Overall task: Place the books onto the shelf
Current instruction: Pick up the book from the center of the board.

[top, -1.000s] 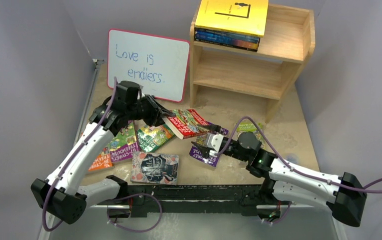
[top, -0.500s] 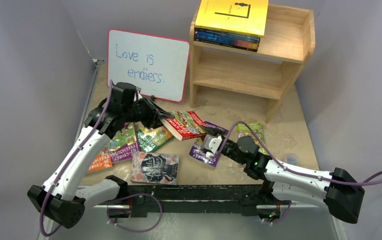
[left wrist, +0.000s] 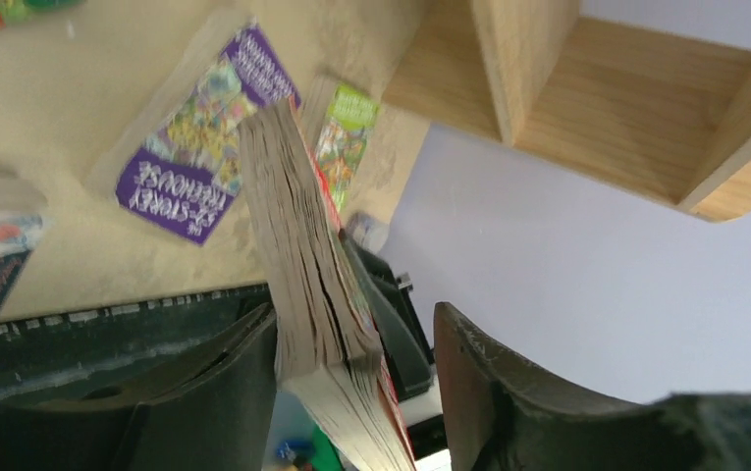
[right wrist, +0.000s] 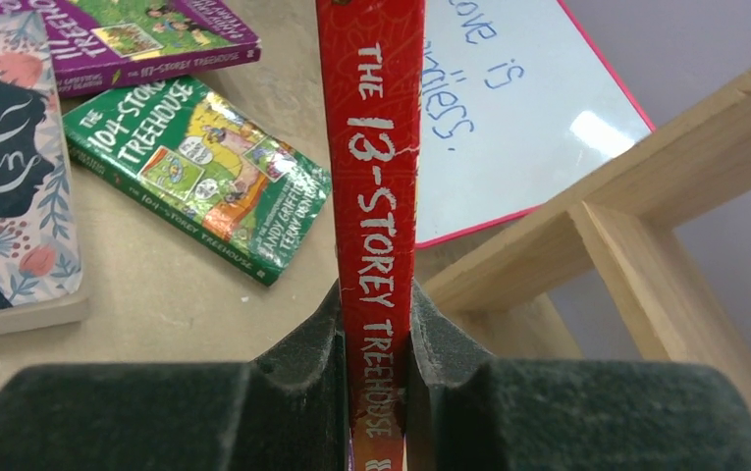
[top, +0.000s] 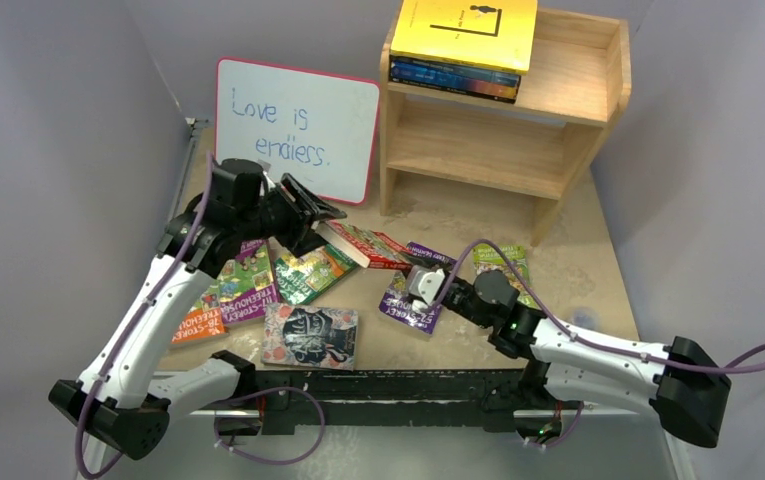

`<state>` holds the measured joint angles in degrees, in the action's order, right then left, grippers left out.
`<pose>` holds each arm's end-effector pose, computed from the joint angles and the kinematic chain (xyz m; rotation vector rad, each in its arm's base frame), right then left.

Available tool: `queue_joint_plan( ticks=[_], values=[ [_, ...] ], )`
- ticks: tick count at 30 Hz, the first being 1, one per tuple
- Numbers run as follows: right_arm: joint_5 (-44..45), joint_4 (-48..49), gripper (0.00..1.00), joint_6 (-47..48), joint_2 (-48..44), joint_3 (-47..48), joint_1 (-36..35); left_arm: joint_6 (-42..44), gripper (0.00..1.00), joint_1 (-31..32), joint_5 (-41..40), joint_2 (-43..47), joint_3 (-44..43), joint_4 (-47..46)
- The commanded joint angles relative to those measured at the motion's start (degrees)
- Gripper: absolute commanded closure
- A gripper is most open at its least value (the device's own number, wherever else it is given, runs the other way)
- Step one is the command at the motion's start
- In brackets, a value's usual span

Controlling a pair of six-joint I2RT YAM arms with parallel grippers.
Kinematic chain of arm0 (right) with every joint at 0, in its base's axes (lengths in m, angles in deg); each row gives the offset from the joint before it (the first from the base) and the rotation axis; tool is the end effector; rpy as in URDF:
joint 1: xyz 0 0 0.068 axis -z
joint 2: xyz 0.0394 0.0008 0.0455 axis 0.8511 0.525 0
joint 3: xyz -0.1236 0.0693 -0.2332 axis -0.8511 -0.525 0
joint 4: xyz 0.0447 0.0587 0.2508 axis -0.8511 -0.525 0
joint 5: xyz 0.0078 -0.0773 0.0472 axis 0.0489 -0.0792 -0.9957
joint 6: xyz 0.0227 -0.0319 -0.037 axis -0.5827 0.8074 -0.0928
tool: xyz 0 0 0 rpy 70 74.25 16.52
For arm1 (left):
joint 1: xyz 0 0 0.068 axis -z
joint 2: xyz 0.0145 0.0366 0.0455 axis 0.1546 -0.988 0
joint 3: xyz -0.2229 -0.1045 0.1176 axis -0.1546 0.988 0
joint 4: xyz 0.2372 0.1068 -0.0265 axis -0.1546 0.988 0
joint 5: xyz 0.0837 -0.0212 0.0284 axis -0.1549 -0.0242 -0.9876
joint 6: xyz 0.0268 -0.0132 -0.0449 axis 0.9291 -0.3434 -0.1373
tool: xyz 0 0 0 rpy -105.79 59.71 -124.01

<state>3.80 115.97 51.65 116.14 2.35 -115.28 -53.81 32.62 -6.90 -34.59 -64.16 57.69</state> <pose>0.1165 0.1795 0.2649 -1.0557 0.9887 0.2982 0.1857 -0.0961 0.3806 -0.9559 2.3650 -1.2929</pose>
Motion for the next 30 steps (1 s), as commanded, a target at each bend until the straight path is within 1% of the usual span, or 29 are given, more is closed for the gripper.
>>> queue_joint_plan(
  ticks=[1, 4, 6, 7, 9, 12, 14, 18, 21, 22, 24, 28, 30],
  values=[
    [7.83, 4.72, 1.0, -4.79, -4.54, 0.79, -0.09, 10.01, 0.42, -0.17, -15.21, 1.01, -8.87, 0.86],
    [15.33, 5.91, 1.0, -8.04, -7.08, 0.03, -0.09, 14.43, 0.36, -0.15, -27.52, 2.97, -10.91, 0.48],
    [20.6, 7.41, 1.0, -8.33, -8.92, -0.7, -0.09, 15.99, 0.32, -0.17, -32.17, 5.4, -8.96, -3.52],
    [23.03, 8.31, 1.0, -8.24, -9.47, -0.95, -0.09, 16.81, 0.31, -0.17, -33.13, 6.54, -7.4, -5.42],
    [28.04, 10.82, 1.0, -7.12, -9.76, -1.69, -0.09, 18.34, 0.31, -0.17, -34.12, 7.79, -5.37, -7.41],
    [37.39, 20.61, 1.0, -4.63, -8.1, -2.89, -0.09, 21.41, 0.3, -0.17, -34.73, 7.44, -4.54, -7.52],
    [42.69, 29.53, 1.0, -1.83, -5.33, -3.31, -0.01, 23.11, 0.3, -0.13, -35.11, 6.96, -3.8, -7.48],
    [49.7, 45.98, 1.0, 5.2, 3.77, -0.75, 0.08, 24.35, 0.3, -0.14, -34.41, 7.15, 0.08, -10.36],
    [52.63, 58.58, 1.0, 11.76, 11.52, 2.94, 0.24, 24.85, 0.3, -0.17, -34.13, 7.6, 2.78, -12.23],
    [53.8, 61.42, 1.0, 14.07, 14.91, 4.84, 0.44, 25.01, 0.3, -0.17, -34.19, 7.66, 3.4, -12.61],
    [54.9, 63.48, 1.0, 15.83, 18.84, 8.06, 0.95, 25.16, 0.31, -0.17, -34.07, 8.02, 4.85, -13.37],
    [54.52, 62.95, 1.0, 11.19, 21.72, 11.09, 2.82, 25.7, 0.31, -0.17, -33.82, 8.42, 7.15, -13.9],
    [55.12, 62.79, 1.0, 10.34, 23.02, 12.31, 3.82, 25.91, 0.31, -0.15, -33.72, 8.4, 7.7, -13.55]
  ],
)
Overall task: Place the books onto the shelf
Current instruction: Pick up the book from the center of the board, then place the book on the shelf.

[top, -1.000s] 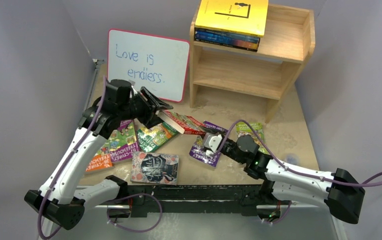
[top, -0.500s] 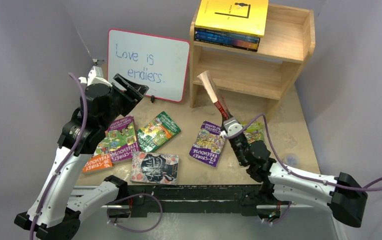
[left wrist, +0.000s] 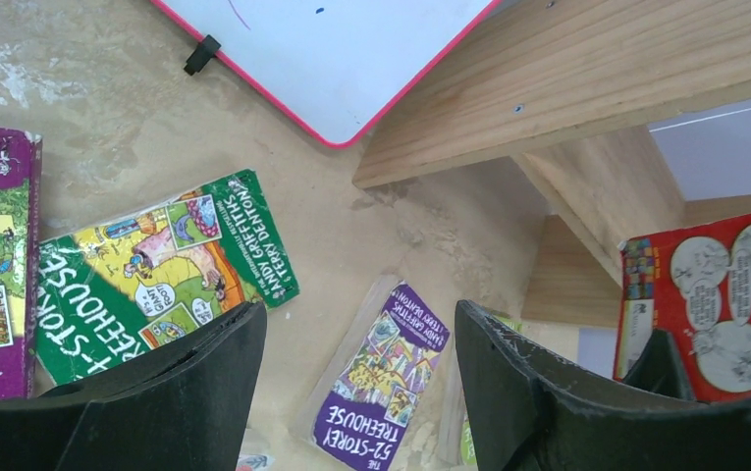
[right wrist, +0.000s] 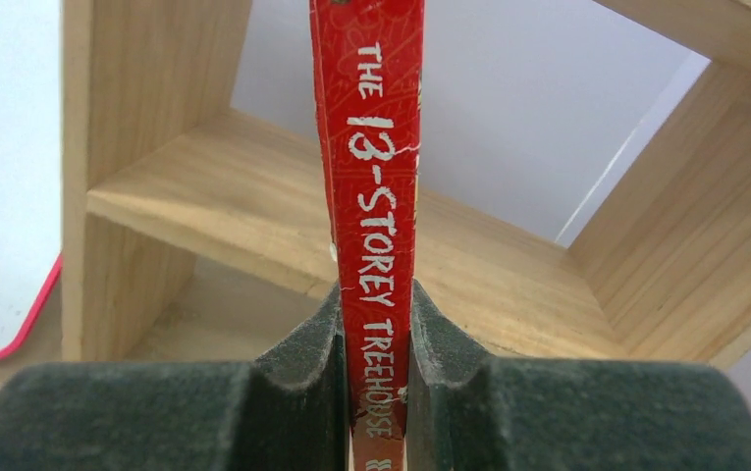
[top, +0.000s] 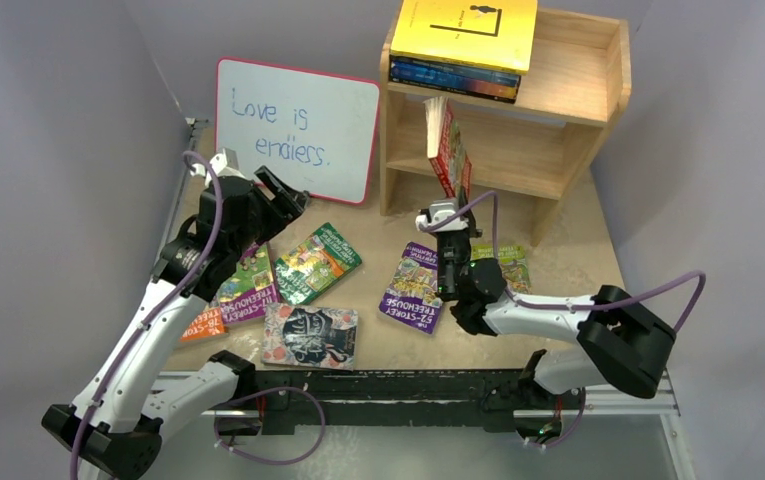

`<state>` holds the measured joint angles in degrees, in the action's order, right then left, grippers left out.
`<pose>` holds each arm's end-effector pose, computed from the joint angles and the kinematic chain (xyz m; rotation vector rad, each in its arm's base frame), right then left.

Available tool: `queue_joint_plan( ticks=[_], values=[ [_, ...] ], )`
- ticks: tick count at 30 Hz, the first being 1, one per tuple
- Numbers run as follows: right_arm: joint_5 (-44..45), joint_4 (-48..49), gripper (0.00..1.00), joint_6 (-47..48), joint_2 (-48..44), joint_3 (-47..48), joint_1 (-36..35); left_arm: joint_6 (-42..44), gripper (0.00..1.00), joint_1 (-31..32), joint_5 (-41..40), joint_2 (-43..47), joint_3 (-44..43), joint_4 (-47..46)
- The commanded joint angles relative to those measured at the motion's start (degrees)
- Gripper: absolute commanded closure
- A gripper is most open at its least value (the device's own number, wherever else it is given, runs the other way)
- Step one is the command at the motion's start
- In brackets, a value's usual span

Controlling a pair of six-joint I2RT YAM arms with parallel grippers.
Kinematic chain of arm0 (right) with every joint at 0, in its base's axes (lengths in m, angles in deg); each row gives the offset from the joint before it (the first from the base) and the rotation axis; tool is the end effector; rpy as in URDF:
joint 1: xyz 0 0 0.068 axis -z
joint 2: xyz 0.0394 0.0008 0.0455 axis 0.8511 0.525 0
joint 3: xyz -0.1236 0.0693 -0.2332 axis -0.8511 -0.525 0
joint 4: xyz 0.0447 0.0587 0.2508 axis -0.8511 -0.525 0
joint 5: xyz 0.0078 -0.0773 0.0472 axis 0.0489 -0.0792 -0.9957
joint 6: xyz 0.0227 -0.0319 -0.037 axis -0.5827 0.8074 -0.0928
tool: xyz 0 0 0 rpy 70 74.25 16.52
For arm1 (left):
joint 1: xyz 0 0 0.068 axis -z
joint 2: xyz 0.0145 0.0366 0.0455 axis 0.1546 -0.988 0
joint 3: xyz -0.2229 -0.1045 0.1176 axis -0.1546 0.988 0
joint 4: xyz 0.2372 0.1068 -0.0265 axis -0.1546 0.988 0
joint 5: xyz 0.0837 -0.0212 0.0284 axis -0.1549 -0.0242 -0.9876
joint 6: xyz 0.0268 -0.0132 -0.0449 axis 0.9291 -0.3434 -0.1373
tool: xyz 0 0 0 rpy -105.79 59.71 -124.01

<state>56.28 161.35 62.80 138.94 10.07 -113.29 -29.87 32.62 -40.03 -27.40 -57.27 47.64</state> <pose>0.1652 0.1868 0.2927 -0.1304 1.1832 -0.3003 0.1788 -0.0709 0.3795 -0.6812 1.9798 -0.6562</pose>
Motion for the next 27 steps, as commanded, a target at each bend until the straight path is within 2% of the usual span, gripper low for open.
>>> queue_joint_plan(
  ticks=[1, 5, 9, 12, 20, 27],
  values=[
    [3.04, 17.45, 1.0, -1.33, 0.79, 5.03, 2.41, 2.02, 0.31, -0.17, -0.54, 1.28, 1.2, -3.47],
    [2.59, 11.99, 1.0, -8.93, 0.43, 5.2, 4.45, 2.28, 0.32, -0.17, -0.53, 1.56, 2.06, -3.26],
    [0.79, 0.01, 1.0, -22.25, -3.63, 2.71, 7.83, 2.01, 0.32, -0.17, -0.91, 2.07, 2.68, -3.02],
    [-0.6, -5.77, 1.0, -28.84, -5.97, 1.19, 9.54, 1.52, 0.32, -0.17, -0.86, 2.18, 3.23, -3.14],
    [0.59, -6.93, 1.0, -31.39, -6.89, -2.88, 10.89, 0.51, 0.33, -0.17, -0.26, 1.59, 4.27, -3.64],
    [0.54, -12.49, 1.0, -36.59, -10.17, -4.01, 13.49, 0.27, 0.33, -0.13, -0.17, 1.48, 4.89, -3.81]
  ],
)
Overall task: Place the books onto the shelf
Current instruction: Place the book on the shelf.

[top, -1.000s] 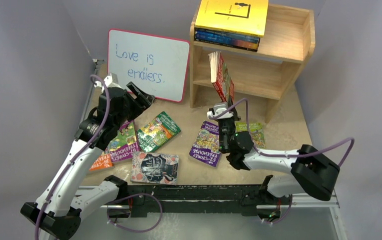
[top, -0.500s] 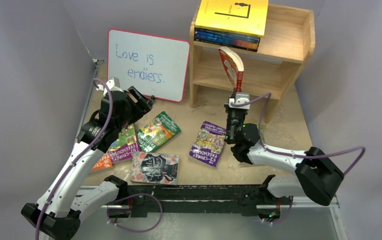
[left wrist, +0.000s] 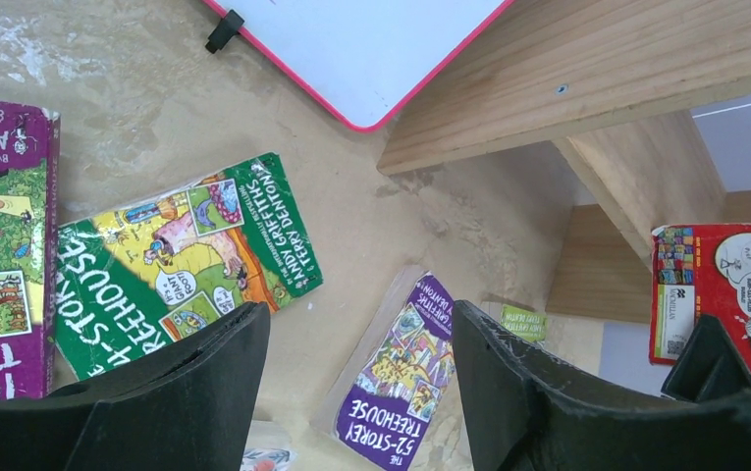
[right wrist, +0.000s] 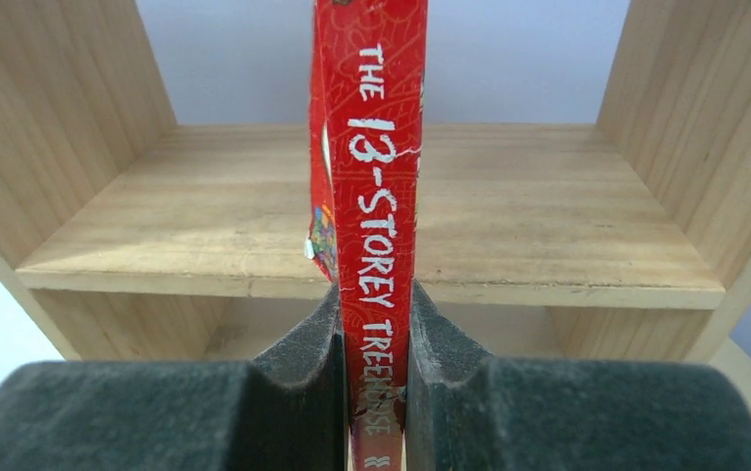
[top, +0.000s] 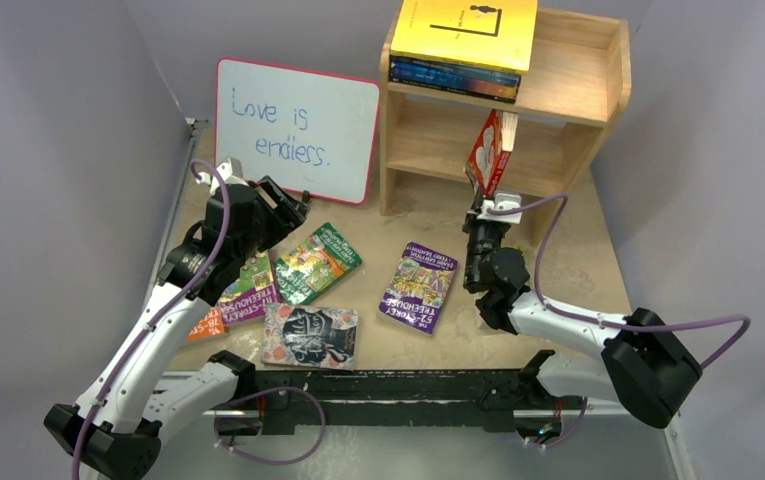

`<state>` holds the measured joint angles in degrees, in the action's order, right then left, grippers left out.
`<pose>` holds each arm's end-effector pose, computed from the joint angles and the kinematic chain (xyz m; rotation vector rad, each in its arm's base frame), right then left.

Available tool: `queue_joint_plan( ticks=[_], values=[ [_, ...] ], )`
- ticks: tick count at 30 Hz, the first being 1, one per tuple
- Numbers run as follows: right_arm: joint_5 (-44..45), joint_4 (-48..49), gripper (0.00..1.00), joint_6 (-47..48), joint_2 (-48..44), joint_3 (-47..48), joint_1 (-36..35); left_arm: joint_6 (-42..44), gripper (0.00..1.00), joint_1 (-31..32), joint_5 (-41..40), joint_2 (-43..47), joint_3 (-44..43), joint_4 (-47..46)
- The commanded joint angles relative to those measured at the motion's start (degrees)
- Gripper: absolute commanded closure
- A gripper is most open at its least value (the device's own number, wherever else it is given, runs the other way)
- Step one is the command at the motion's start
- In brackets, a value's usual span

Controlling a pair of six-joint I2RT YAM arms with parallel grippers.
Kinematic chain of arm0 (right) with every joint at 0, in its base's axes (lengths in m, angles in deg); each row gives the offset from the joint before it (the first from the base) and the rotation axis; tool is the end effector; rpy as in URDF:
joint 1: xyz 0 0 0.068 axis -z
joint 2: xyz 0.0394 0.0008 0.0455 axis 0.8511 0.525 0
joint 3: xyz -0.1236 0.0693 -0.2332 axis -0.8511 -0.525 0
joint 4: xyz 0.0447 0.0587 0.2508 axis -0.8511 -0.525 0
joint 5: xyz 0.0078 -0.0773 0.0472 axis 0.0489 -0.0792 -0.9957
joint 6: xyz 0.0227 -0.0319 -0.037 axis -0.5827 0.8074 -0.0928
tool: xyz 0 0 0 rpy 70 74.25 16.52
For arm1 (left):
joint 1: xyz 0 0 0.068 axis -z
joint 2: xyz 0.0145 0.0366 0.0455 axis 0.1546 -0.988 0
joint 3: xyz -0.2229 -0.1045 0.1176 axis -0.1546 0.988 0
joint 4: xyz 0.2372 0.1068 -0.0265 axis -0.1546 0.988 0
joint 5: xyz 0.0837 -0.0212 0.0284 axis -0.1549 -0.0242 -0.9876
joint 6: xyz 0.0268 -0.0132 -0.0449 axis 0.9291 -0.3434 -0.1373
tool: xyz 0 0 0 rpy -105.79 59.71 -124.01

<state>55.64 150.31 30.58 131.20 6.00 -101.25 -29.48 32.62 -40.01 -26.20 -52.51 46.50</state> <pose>0.1867 0.1357 0.2861 0.2385 1.2271 -0.0497 0.1781 -0.0707 0.3577 -0.6810 2.0205 -0.6262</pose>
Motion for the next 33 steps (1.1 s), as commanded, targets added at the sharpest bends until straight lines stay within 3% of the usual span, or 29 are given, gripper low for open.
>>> queue_joint_plan(
  ticks=[1, 5, 12, 15, 33],
  values=[
    [0.71, -1.89, 1.0, -4.32, -2.6, 0.43, 1.71, -0.16, 0.34, -0.17, -0.18, 0.2, 0.09, -2.68],
    [-0.62, -2.0, 1.0, -1.95, -1.44, 2.5, 2.1, -0.33, 0.34, -0.15, 0.02, -0.03, 0.15, -2.98],
    [-3.57, 12.16, 1.0, 9.5, 8.89, 6.51, 2.56, -0.32, 0.34, -0.15, 0.06, 0.01, 0.09, -2.9],
    [-5.73, 12.98, 1.0, 11.25, 12.74, 10.52, 2.56, -0.13, 0.34, -0.17, -0.18, 0.17, 0.03, -2.72],
    [-11.87, 6.73, 1.0, 5.03, 29.36, 30.15, 2.57, 0.67, 0.34, -0.15, -2.12, 1.25, 0.88, -1.27]
  ],
)
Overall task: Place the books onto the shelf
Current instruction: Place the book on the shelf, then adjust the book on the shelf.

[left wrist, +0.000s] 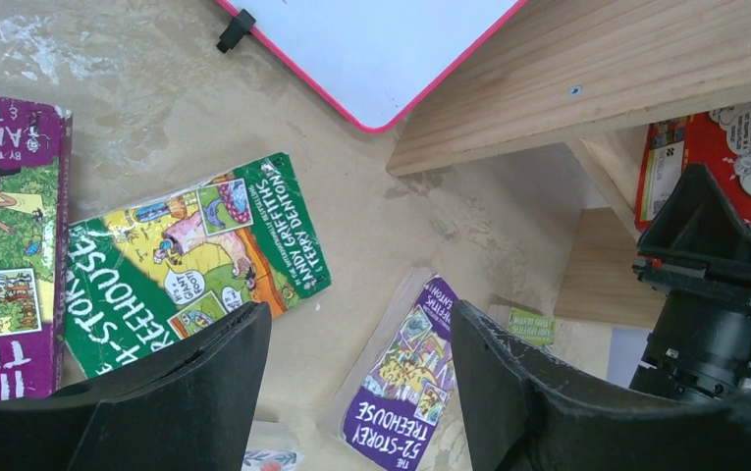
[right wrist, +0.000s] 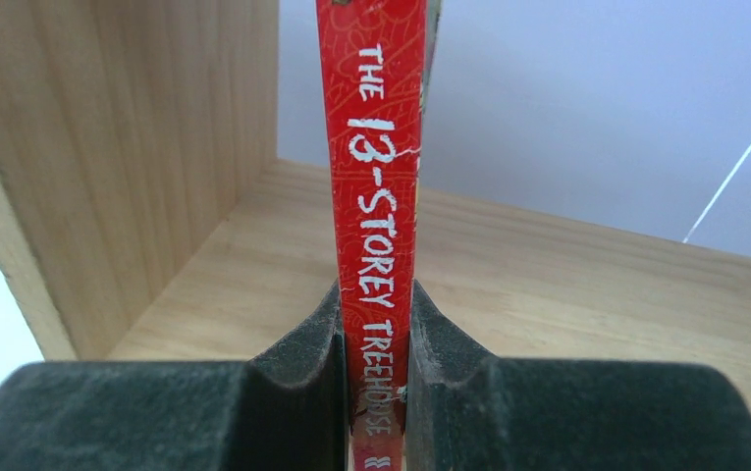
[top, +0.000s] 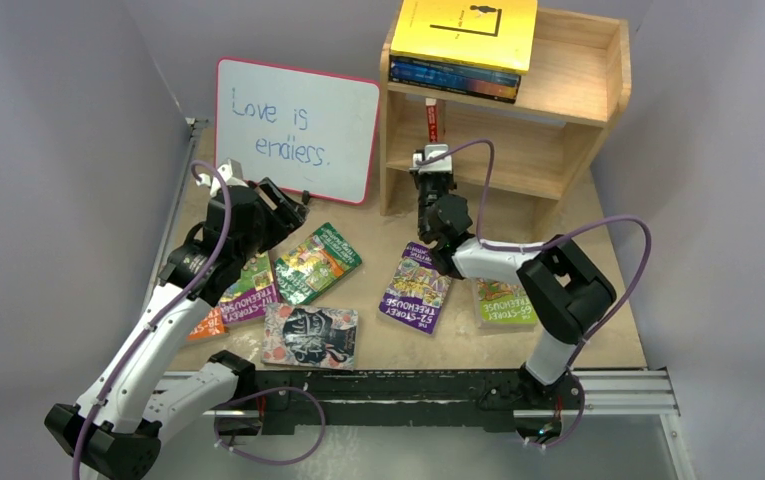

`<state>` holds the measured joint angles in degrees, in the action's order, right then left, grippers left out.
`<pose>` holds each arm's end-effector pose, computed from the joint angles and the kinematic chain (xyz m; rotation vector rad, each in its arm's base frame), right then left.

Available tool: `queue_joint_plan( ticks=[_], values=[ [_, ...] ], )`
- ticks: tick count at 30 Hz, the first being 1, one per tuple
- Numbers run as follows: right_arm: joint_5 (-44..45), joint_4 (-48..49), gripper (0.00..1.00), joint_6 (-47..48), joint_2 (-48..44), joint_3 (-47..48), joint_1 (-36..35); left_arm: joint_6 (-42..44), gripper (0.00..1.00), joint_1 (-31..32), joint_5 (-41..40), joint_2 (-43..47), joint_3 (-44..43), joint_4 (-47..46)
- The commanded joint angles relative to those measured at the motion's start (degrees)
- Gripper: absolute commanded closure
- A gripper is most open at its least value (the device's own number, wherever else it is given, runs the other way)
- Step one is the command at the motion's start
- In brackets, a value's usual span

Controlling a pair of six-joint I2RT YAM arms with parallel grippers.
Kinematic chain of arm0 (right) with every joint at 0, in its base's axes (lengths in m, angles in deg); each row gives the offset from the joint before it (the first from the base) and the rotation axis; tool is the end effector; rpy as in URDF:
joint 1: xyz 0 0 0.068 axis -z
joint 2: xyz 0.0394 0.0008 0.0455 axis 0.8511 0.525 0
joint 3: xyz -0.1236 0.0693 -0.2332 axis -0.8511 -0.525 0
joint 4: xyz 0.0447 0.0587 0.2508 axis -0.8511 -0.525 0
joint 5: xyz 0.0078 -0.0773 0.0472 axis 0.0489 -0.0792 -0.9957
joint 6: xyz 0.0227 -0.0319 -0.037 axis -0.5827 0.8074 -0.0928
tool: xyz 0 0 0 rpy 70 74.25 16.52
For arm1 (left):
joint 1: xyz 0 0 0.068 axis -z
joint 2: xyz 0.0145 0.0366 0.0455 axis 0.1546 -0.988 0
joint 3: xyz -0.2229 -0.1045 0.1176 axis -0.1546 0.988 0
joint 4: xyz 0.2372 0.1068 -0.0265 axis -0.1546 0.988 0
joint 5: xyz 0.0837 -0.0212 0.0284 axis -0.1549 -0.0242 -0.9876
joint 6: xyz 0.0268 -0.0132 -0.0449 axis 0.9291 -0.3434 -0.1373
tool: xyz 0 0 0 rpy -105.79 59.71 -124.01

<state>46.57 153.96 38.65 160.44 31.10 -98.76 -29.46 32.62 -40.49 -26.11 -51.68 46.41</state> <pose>0.2867 0.2128 0.2863 0.0410 1.1936 -0.1268 0.1783 -0.0704 0.3533 -0.6866 2.0268 -0.6110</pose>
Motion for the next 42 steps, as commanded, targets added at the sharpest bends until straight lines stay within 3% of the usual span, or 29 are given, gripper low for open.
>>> queue_joint_plan(
  ticks=[1, 15, 21, 25, 38, 42],
  values=[
    [-3.06, 2.51, 1.0, -3.56, 0.58, 5.77, -0.01, 0.65, 0.34, -0.17, -1.65, 1.16, 0.09, -1.18],
    [-8.16, -2.75, 0.99, -3.31, 6.41, 13.0, -3.04, 1.07, 0.34, -0.17, -2.16, 1.09, 1.23, -0.9],
    [-13.97, -8.16, 0.6, -6.53, 4.86, 12.99, -3.03, 1.06, 0.34, -0.17, -1.86, 0.66, 1.76, -1.09],
    [-20.61, -14.31, 0.5, -10.83, 0.85, 11.54, -2.99, 0.82, 0.34, -0.17, -1.61, 0.37, 1.94, -1.18],
    [-28.61, -26.91, 0.49, -16.91, -8.22, 9.72, -1.6, 0.31, 0.34, -0.16, -0.51, 0.54, 3.63, -2.26],
    [-30.03, -29.57, 0.55, -17.0, -8.64, 11.64, -1.5, 0.23, 0.35, -0.16, -0.69, 0.72, 3.91, -2.38]
  ],
)
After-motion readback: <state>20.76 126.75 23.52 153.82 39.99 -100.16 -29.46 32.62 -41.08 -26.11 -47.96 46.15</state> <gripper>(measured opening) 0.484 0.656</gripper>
